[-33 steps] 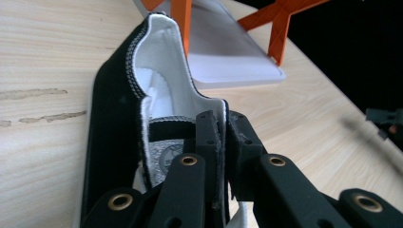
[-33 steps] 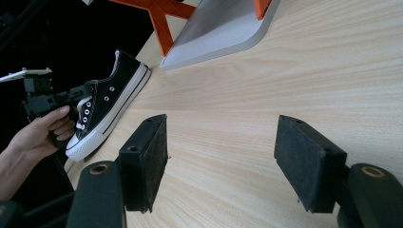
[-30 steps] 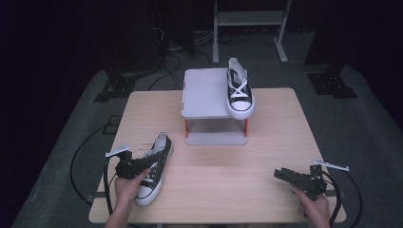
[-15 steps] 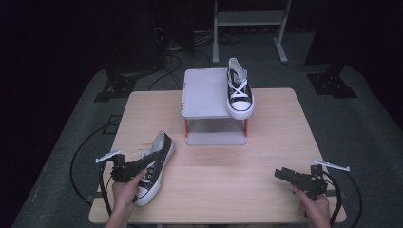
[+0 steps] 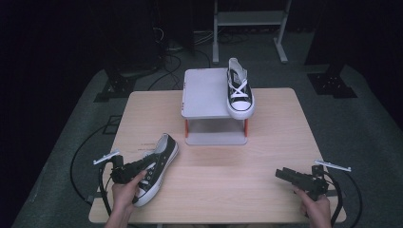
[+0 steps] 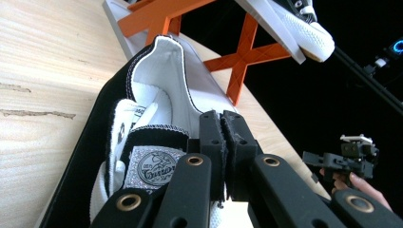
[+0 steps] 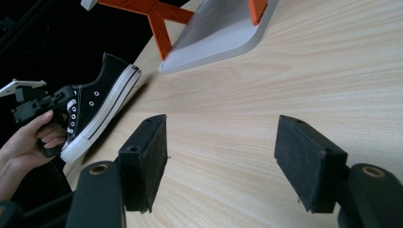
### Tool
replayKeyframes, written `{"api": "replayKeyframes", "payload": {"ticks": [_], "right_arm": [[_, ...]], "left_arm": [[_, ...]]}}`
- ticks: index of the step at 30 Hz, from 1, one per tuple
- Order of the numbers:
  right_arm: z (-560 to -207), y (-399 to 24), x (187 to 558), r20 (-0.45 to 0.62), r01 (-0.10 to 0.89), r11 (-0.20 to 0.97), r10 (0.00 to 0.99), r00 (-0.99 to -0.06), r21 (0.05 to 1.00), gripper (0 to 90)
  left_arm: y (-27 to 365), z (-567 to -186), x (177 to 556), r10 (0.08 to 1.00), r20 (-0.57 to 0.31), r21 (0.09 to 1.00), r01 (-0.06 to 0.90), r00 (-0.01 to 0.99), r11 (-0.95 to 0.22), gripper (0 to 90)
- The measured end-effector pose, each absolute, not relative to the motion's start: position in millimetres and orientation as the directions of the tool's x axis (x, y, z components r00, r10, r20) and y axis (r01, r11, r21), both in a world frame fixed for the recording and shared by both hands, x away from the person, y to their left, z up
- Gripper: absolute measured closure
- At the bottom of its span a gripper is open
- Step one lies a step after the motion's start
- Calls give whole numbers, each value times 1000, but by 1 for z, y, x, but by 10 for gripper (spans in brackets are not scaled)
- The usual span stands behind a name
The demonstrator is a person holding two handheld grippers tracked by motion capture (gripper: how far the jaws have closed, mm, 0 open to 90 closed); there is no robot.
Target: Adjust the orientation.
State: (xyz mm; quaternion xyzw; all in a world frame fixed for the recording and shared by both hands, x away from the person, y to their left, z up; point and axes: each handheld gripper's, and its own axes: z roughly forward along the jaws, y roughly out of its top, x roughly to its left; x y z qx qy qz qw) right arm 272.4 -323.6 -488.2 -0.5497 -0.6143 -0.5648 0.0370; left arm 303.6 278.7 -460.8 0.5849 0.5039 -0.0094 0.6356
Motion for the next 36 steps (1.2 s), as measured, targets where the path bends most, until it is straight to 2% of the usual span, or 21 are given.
{"api": "replayKeyframes", "payload": {"ticks": [6, 19, 28, 36], "right_arm": [[-488, -324, 273, 664, 716, -242, 638, -391, 654, 347], [-488, -329, 272, 658, 708, -249, 646, -388, 661, 345], [-489, -327, 275, 659, 709, -247, 644, -390, 661, 343], [-490, -323, 279, 666, 717, -249, 641, -383, 651, 341]], "left_arm": [[281, -453, 296, 533, -679, 725, 573, 505, 383, 882], [260, -423, 279, 417, -699, 713, 526, 581, 464, 881], [262, -402, 268, 402, -692, 716, 494, 600, 493, 891], [265, -399, 263, 402, -708, 694, 469, 580, 546, 894]]}}
